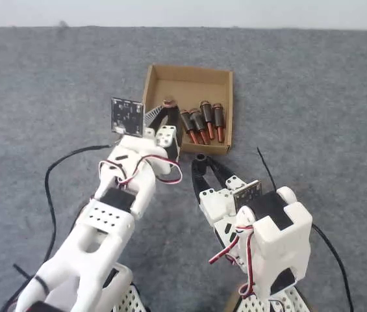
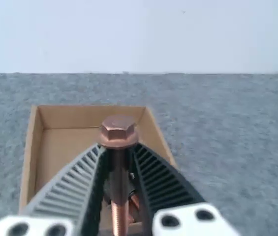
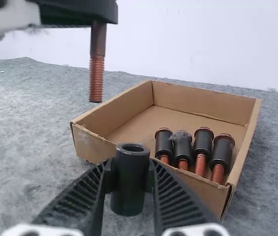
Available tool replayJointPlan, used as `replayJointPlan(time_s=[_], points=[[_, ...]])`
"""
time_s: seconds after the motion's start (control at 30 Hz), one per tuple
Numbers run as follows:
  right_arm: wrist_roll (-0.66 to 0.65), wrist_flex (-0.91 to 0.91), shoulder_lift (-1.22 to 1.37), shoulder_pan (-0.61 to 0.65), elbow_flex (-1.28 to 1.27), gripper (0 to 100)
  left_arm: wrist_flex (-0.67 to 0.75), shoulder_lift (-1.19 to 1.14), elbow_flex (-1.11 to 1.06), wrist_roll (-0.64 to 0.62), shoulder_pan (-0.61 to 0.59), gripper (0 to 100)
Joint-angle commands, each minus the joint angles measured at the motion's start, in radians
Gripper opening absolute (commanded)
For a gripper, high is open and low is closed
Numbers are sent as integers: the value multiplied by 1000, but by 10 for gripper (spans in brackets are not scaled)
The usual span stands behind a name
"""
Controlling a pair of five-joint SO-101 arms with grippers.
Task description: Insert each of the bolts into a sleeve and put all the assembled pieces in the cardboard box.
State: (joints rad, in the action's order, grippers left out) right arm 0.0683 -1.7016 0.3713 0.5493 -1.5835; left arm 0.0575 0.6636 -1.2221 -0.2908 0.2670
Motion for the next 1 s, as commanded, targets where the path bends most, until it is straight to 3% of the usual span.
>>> replayJointPlan(time_s=[0.0, 0.2, 0.7, 0.97], points=[[5, 2, -44, 7, -31, 6, 89, 75, -22, 3, 25, 12], [5, 2, -44, 8, -31, 6, 216, 235, -182, 3, 43, 12], [3, 48, -25, 71, 34, 6, 215, 482, -383, 2, 46, 12], [-81, 19, 41, 128, 75, 6, 213, 529, -414, 2, 46, 12]])
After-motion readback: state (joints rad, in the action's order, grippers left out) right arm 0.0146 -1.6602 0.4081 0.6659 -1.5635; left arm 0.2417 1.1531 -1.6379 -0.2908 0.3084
